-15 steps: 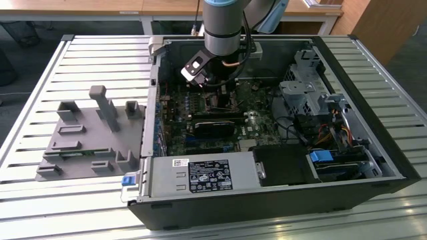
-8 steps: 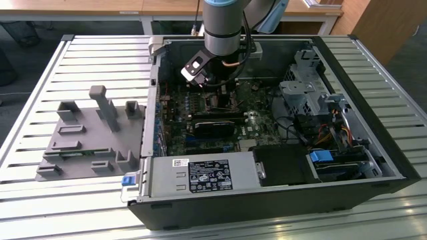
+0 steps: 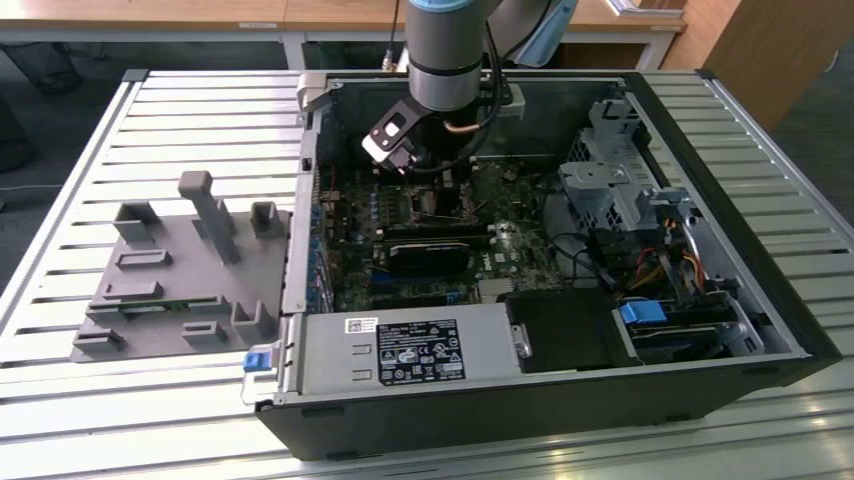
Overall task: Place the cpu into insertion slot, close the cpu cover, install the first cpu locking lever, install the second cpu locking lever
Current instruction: 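Place the cpu into insertion slot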
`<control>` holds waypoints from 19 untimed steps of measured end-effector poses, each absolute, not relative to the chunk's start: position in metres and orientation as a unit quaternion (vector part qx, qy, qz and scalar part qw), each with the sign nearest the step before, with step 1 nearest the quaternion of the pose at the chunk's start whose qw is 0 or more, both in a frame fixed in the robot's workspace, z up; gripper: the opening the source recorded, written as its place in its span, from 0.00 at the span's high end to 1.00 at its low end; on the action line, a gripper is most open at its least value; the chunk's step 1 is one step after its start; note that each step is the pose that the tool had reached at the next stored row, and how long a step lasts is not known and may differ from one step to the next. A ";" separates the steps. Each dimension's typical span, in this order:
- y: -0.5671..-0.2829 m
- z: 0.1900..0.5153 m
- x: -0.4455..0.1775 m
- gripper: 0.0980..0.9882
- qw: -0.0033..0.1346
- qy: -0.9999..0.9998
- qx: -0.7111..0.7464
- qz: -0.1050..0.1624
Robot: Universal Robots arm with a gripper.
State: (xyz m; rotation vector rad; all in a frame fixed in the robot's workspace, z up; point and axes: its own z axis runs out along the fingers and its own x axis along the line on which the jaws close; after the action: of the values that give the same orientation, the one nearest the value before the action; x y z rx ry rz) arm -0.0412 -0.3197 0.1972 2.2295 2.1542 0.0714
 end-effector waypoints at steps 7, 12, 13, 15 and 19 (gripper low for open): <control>-0.320 0.202 -0.041 0.45 0.020 0.695 0.719 0.023; -0.320 0.204 -0.041 0.66 0.020 0.695 0.719 0.023; -0.320 0.205 -0.041 0.72 0.020 0.695 0.719 0.023; -0.320 0.206 -0.041 0.85 0.020 0.695 0.719 0.023; -0.320 0.207 -0.041 0.99 0.020 0.695 0.719 0.023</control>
State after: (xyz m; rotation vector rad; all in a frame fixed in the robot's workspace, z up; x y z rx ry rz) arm -0.0412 -0.3197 0.2072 2.2296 2.1542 0.0717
